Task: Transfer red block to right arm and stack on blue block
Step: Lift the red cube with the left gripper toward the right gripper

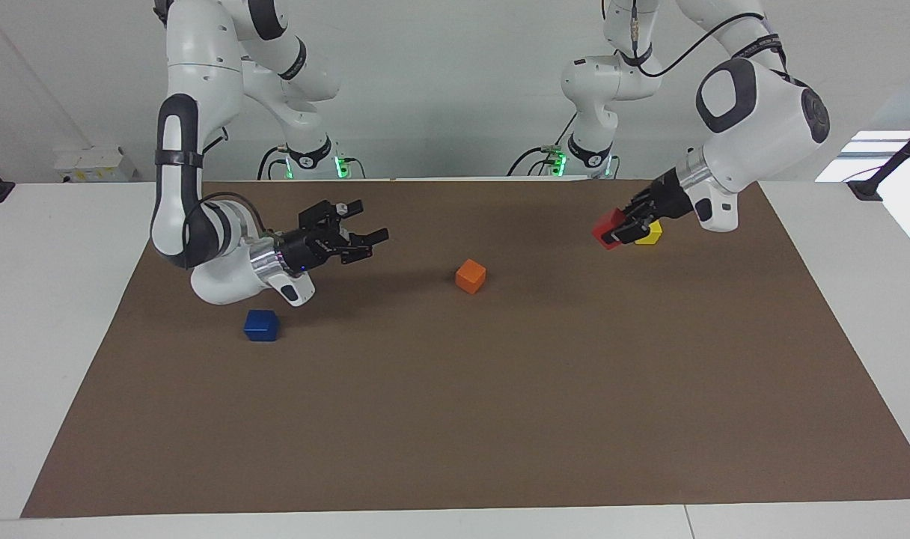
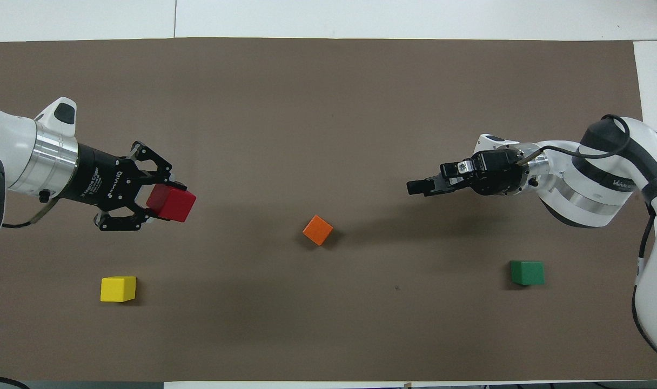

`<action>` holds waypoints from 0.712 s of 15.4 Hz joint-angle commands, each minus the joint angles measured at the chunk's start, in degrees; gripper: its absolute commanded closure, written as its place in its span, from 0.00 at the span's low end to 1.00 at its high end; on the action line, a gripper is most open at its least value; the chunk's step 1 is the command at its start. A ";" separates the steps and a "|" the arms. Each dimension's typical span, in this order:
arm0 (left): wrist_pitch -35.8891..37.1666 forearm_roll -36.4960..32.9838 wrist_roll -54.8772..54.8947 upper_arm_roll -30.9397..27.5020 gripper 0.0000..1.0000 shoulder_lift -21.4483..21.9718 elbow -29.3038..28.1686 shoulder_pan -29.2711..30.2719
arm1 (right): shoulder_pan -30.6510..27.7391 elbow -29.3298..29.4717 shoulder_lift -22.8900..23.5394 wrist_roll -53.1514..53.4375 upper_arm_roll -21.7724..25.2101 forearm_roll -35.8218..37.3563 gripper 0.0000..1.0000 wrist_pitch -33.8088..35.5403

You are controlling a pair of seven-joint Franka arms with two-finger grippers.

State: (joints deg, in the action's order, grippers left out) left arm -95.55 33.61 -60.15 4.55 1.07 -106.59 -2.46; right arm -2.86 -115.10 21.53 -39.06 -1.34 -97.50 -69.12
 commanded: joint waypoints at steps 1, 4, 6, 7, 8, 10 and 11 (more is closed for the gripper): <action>0.20 6.27 -11.97 2.20 1.00 1.92 -0.80 -0.53 | 1.79 -0.91 -0.79 1.00 -0.15 -3.12 0.00 -1.98; -6.64 16.45 -19.10 4.40 1.00 2.97 -3.43 -1.49 | 2.59 -0.91 -0.79 0.65 -0.15 -3.48 0.00 -3.83; -11.47 20.17 -20.79 5.20 1.00 3.85 -5.54 -5.52 | 3.82 -0.91 -0.79 0.57 -0.15 -3.74 0.00 -4.27; -14.98 21.39 -20.97 5.29 1.00 4.29 -6.95 -7.63 | 3.91 -0.91 -0.79 0.57 -0.06 -4.44 0.00 -4.62; -19.19 25.84 -21.23 5.29 1.00 4.55 -8.61 -9.13 | 3.91 -0.91 -0.70 0.57 -0.06 -4.54 0.00 -4.71; -24.13 34.99 -21.41 5.29 1.00 4.91 -11.78 -10.98 | 3.91 -0.91 -0.70 0.65 -0.15 -4.54 0.00 -5.67; -26.07 37.90 -21.33 5.29 1.00 4.73 -12.49 -12.47 | 4.00 -0.91 -0.70 0.57 -0.15 -4.54 0.00 -6.11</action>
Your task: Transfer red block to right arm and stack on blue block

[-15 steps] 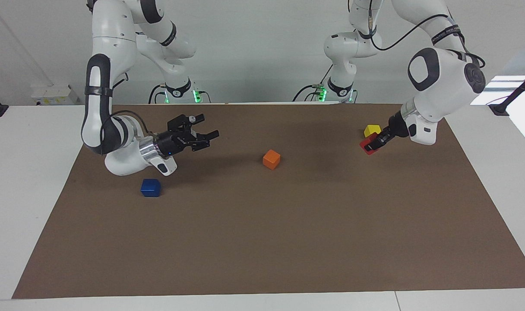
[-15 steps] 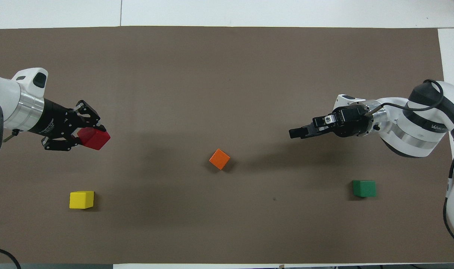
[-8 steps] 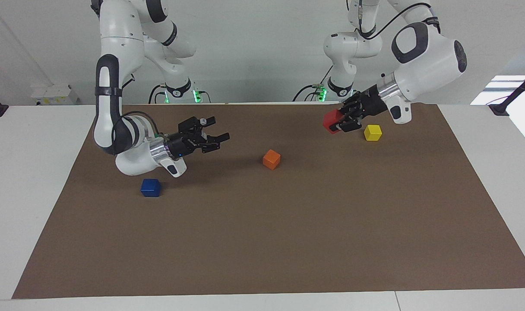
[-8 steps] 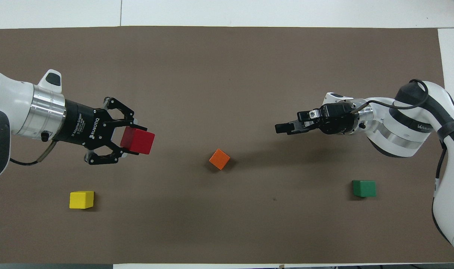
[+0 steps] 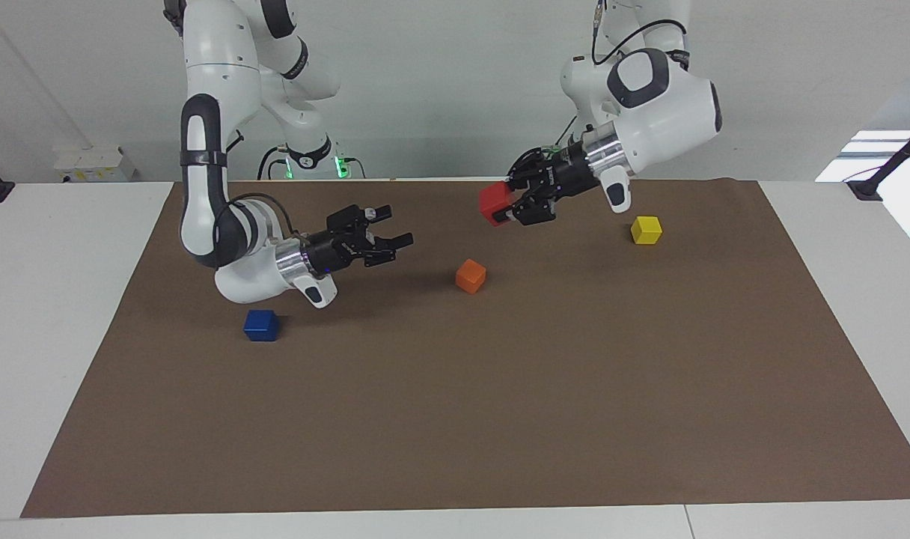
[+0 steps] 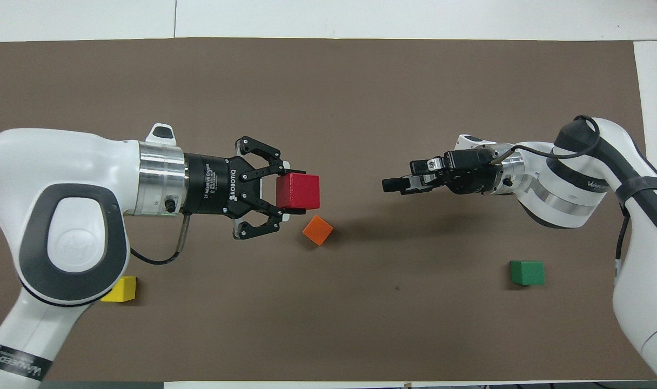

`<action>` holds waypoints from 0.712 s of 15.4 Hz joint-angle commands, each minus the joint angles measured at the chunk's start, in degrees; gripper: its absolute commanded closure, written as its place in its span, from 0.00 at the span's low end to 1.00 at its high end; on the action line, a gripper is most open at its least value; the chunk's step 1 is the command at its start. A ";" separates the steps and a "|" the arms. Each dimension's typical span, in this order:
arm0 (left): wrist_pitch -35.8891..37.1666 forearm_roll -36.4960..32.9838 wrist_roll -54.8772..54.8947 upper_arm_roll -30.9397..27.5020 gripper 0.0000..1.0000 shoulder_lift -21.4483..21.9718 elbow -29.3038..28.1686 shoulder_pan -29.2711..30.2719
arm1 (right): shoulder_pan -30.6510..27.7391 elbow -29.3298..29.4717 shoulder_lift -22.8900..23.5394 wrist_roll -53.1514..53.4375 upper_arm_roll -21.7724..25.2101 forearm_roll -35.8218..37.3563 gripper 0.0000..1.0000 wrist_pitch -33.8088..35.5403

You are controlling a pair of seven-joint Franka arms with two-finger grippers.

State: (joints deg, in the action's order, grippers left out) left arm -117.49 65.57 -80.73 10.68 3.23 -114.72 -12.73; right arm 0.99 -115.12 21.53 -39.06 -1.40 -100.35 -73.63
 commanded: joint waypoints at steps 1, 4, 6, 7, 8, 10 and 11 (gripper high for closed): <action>-5.98 7.89 -0.74 -0.84 1.00 2.40 -4.64 -3.61 | 0.76 -0.90 -0.70 0.57 -0.09 -1.69 0.00 -1.86; -12.91 11.32 -1.09 -0.84 1.00 1.96 -4.90 -7.65 | 1.12 -0.90 -0.70 0.57 -0.09 -2.48 0.00 -2.04; -19.58 14.40 -4.85 -0.84 1.00 1.69 -5.34 -10.73 | 1.73 -0.90 -0.70 0.57 -0.09 -3.01 0.00 -2.30; -21.97 15.80 -5.74 -0.84 1.00 1.34 -5.52 -11.87 | 2.60 -0.99 -0.70 0.57 -0.09 -3.44 0.00 -2.65; -22.86 16.78 -5.75 -0.84 1.00 1.25 -5.52 -12.49 | 2.70 -0.99 -0.70 0.57 -0.09 -3.88 0.00 -2.92; -24.09 18.97 -5.58 -0.84 1.00 0.81 -5.34 -13.55 | 3.22 -0.99 -0.70 0.48 -0.09 -4.24 0.00 -3.01; -25.40 20.11 -5.58 -0.84 1.00 0.55 -5.34 -14.51 | 3.22 -0.99 -0.70 0.48 -0.09 -4.24 0.00 -3.18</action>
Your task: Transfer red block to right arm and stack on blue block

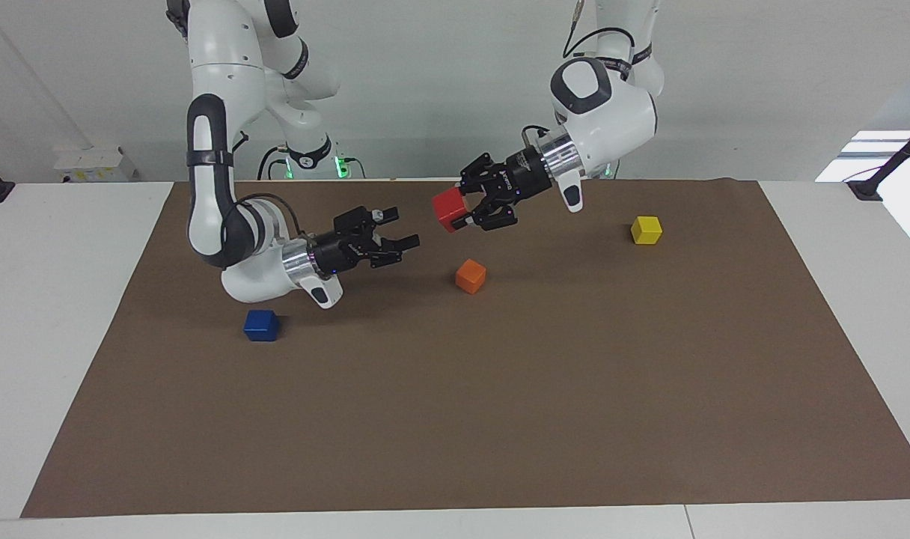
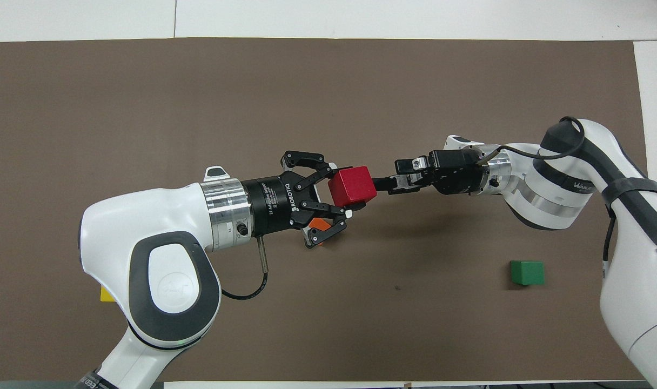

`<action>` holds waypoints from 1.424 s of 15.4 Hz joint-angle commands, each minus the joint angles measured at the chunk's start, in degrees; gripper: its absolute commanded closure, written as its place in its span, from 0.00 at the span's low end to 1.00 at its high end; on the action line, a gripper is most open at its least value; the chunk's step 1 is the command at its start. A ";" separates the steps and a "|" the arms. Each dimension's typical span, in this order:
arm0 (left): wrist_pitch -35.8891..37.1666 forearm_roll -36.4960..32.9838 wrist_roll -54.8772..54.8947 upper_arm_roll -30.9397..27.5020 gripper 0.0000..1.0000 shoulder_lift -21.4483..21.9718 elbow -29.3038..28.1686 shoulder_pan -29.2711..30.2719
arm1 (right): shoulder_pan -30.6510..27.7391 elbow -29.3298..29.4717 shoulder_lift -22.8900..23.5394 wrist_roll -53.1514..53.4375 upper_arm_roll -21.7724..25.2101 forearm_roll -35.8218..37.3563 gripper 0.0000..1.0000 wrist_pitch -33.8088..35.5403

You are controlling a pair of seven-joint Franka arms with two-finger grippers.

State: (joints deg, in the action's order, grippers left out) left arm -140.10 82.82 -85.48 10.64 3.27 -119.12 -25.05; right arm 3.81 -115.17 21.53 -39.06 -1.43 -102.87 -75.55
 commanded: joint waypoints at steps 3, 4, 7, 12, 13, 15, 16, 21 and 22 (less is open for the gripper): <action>-4.22 5.07 -0.57 -0.80 1.00 -0.46 -0.50 -3.34 | 0.58 -0.93 -0.70 0.48 -0.06 -1.72 0.00 -1.62; -4.48 5.33 -0.57 -0.71 1.00 -0.81 -0.24 -3.34 | 0.58 -0.93 -0.70 0.30 -0.06 -1.72 0.00 -1.88; -4.92 6.04 -0.48 -0.62 1.00 -0.90 -0.24 -3.60 | 1.10 -0.93 -0.70 -0.83 -0.06 -1.72 0.00 -2.23; -7.03 6.13 -0.31 -0.71 1.00 -1.25 -0.15 -5.44 | 2.34 -0.76 -0.70 -3.21 -0.06 -2.16 0.00 -4.69; -6.77 6.04 1.00 -0.71 1.00 -1.34 -0.24 -5.45 | 2.34 -0.76 -0.70 -3.21 -0.06 -2.77 0.00 -4.78; -6.51 6.21 5.39 -0.62 1.00 -1.25 -0.15 -5.45 | 2.43 -0.76 -0.61 -3.21 -0.06 -2.87 0.00 -4.87; -6.42 6.21 5.76 -0.62 1.00 -1.34 -0.15 -5.53 | 2.95 -0.76 -0.61 -3.21 -0.06 -3.04 0.00 -4.96; -3.79 6.21 9.18 -0.62 1.00 -1.52 -0.24 -4.92 | 3.04 -0.67 -0.70 -3.04 -0.06 -3.04 0.00 -5.05; -3.43 6.21 9.36 -0.62 1.00 -1.52 -0.24 -4.83 | 3.04 -0.67 -0.70 -3.04 -0.06 -3.04 0.00 -4.96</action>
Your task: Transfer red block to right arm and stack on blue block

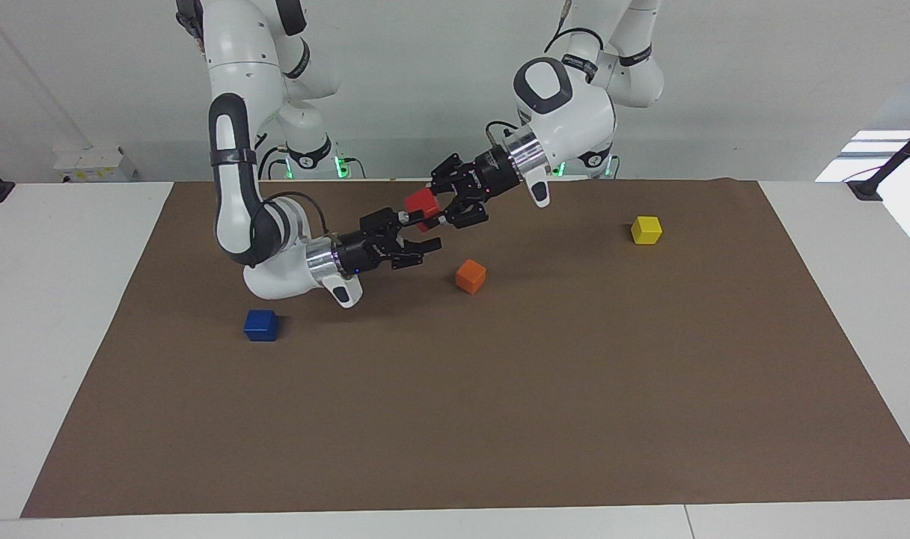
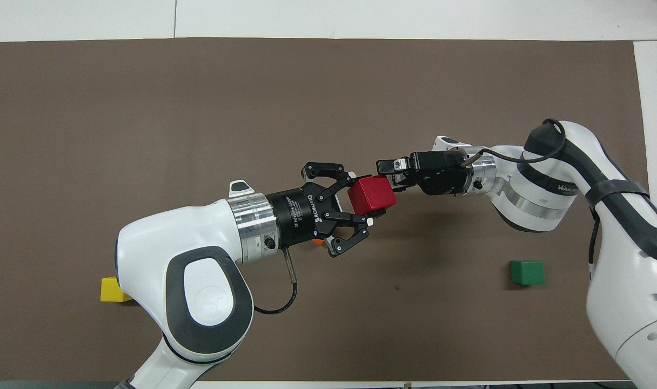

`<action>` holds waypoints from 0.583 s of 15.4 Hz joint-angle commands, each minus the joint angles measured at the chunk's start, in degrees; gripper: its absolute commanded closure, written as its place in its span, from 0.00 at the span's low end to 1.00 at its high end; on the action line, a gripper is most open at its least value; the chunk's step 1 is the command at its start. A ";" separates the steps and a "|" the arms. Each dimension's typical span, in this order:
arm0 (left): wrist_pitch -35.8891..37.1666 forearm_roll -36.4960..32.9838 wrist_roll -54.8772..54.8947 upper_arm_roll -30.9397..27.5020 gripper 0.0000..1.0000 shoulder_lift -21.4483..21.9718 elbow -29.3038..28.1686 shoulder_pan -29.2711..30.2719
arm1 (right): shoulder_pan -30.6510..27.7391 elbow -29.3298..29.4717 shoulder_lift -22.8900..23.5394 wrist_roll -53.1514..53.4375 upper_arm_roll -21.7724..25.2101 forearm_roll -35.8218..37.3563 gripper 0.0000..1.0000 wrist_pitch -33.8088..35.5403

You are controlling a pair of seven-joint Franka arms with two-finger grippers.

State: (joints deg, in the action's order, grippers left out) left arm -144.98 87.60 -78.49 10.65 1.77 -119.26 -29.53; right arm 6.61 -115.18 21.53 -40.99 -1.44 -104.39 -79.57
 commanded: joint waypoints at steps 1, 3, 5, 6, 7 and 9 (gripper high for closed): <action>1.98 1.43 2.81 -0.71 1.00 -0.01 -0.18 -0.18 | 0.16 -0.57 -0.70 -1.11 -0.05 -1.52 0.00 -0.86; 3.64 1.43 3.87 -0.71 1.00 -0.27 -0.19 0.09 | 0.15 -0.31 -0.61 -0.94 -0.05 -1.44 0.00 -0.85; 5.14 1.43 4.31 -0.71 1.00 -0.53 -0.19 1.23 | -0.02 0.04 -0.70 -0.59 0.03 -1.43 0.00 -0.94; 6.02 1.43 4.57 -0.71 1.00 -0.62 -0.19 1.49 | -0.20 0.13 -0.70 -0.41 0.03 -1.35 0.00 -0.86; 6.37 1.43 5.10 -0.71 1.00 -0.62 -0.19 1.67 | -0.28 0.13 -0.70 -0.32 -0.05 -1.35 0.00 -0.77; 7.16 1.43 5.28 -0.71 1.00 -0.53 -0.19 2.54 | -0.37 0.13 -0.70 -0.32 0.03 -1.26 0.00 -0.68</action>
State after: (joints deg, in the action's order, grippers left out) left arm -140.06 87.60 -75.07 9.82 0.99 -119.26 -28.56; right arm 6.47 -114.76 21.46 -40.99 -1.22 -104.41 -79.57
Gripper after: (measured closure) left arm 0.454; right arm 0.000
